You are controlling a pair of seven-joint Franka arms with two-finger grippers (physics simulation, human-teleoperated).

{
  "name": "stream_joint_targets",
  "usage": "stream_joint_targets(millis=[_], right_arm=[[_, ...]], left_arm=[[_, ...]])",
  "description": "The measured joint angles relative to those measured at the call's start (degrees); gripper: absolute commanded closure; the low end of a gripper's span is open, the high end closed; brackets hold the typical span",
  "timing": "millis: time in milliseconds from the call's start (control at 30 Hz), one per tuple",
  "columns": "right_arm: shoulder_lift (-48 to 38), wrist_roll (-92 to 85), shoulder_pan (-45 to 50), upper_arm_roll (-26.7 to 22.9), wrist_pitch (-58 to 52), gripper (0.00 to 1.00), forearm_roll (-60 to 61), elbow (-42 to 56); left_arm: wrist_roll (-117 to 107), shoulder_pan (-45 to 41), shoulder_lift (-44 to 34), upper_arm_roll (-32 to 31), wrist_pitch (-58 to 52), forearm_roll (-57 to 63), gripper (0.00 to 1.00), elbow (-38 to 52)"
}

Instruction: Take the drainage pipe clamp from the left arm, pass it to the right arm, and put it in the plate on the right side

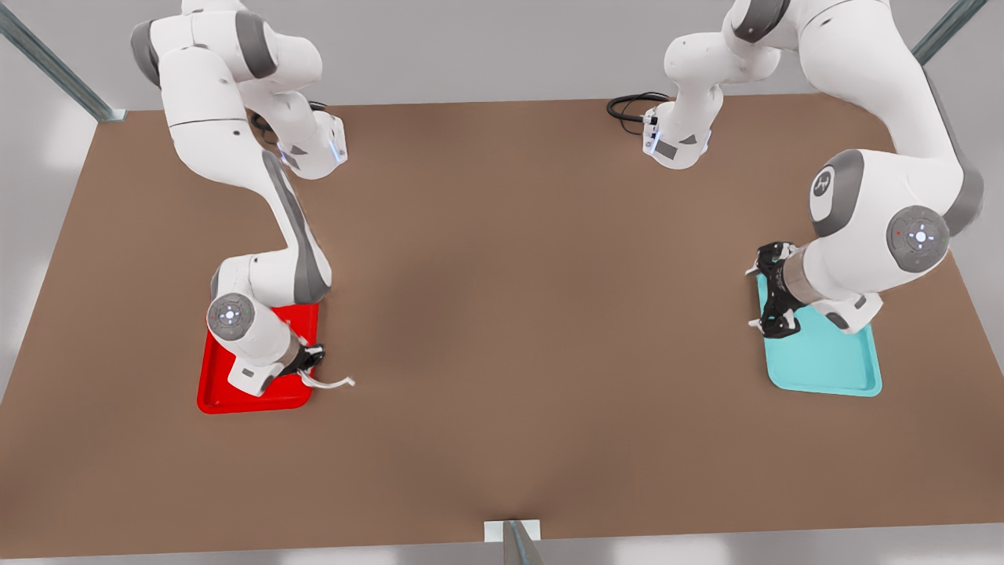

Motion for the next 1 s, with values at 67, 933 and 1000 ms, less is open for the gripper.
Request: stream_joint_targets(millis=[67, 933, 1000], right_arm=[[-0.64, -1.37, -4.18, -0.03, -1.56, 0.79, -2.63, -1.49], [-9.75, -3.9, -11.64, 0.35, -23.49, 0.0, -2.58, 16.59], [-15.42, -2.3, -11.64, 0.31, -30.76, 0.0, -1.48, 14.29]], left_arm=[[9.13, -0.57, -0.55, -1.41, -1.64, 1.14, 0.0, -0.08], [68.98, -1.51, 3.05, -3.04, -11.16, 1.83, 0.0, 5.08], [70.94, -1.46, 3.09, -3.02, -11.45, 1.9, 0.0, 5.08]])
